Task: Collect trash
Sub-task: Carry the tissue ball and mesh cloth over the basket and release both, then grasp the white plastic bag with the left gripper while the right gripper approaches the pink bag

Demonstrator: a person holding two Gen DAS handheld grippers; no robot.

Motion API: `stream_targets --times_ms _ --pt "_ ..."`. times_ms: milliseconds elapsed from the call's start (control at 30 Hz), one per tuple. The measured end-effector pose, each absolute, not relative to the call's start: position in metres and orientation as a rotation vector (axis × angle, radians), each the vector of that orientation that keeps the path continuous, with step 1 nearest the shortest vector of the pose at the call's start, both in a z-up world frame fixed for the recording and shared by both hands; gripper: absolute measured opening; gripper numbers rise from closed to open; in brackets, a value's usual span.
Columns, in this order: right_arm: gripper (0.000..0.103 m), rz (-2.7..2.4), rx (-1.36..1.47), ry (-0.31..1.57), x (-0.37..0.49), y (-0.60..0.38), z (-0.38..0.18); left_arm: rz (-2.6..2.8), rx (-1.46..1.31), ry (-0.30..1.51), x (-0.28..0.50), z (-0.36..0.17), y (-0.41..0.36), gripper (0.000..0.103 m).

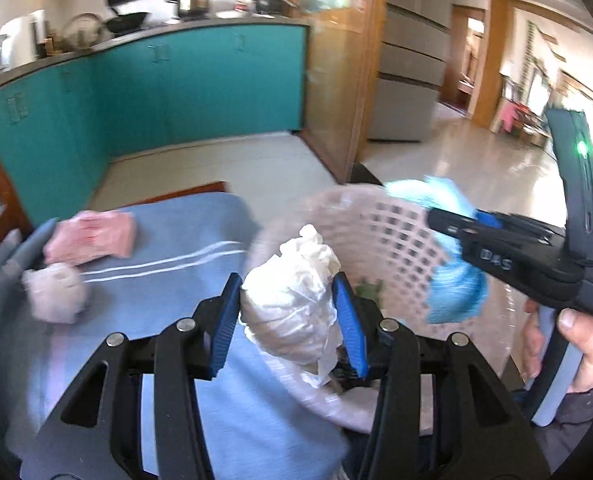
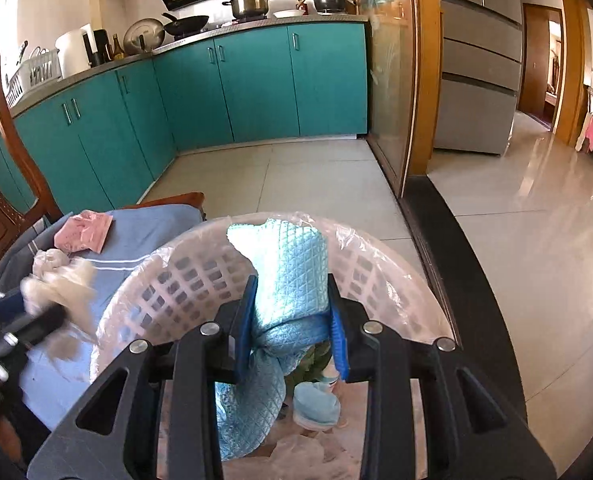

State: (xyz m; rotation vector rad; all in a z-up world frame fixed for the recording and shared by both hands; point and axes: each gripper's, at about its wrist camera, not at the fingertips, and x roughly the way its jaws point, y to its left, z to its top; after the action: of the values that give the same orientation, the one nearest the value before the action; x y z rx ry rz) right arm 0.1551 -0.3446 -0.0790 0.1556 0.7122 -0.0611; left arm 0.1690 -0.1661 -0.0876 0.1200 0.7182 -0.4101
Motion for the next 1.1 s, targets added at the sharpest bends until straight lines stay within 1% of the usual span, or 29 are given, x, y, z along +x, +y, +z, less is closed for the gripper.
stream_targets --times_ms 200,333,400,467,600,667,733,767,800,967,1000,1100 --pt "0.033 -0.112 0.156 0.75 0.16 -0.352 -0.087 -0.468 0.177 0.718 0.164 -0.097 -0.198 0.05" --pt "0.033 -0.135 0.159 0.769 0.161 -0.356 -0.09 -0.482 0.189 0.725 0.165 -0.103 -0.205 0.051" --pt "0.033 -0.139 0.156 0.772 0.161 -0.356 -0.09 -0.488 0.194 0.731 0.164 -0.105 -0.208 0.053" --pt "0.033 -0.141 0.155 0.775 0.161 -0.356 -0.091 -0.489 0.199 0.727 0.164 -0.106 -0.208 0.058" --pt "0.034 -0.143 0.152 0.781 0.163 -0.354 -0.091 -0.497 0.194 0.731 0.164 -0.106 -0.206 0.06" --pt "0.034 -0.147 0.154 0.782 0.165 -0.354 -0.091 -0.49 0.195 0.73 0.164 -0.105 -0.205 0.064" --pt "0.034 -0.148 0.161 0.785 0.165 -0.356 -0.092 -0.483 0.187 0.731 0.166 -0.105 -0.202 0.065" --pt "0.035 -0.15 0.164 0.786 0.165 -0.356 -0.092 -0.481 0.183 0.732 0.165 -0.104 -0.201 0.067" --pt "0.038 -0.152 0.167 0.788 0.164 -0.356 -0.093 -0.479 0.179 0.734 0.166 -0.104 -0.199 0.068" --pt "0.043 -0.142 0.183 0.773 0.163 -0.356 -0.09 -0.474 0.165 0.749 0.17 -0.107 -0.194 0.071" --pt "0.047 -0.144 0.184 0.769 0.162 -0.356 -0.09 -0.471 0.163 0.747 0.17 -0.107 -0.193 0.073" --pt "0.054 -0.164 0.203 0.754 0.161 -0.36 -0.088 -0.435 0.14 0.726 0.171 -0.104 -0.18 0.074"
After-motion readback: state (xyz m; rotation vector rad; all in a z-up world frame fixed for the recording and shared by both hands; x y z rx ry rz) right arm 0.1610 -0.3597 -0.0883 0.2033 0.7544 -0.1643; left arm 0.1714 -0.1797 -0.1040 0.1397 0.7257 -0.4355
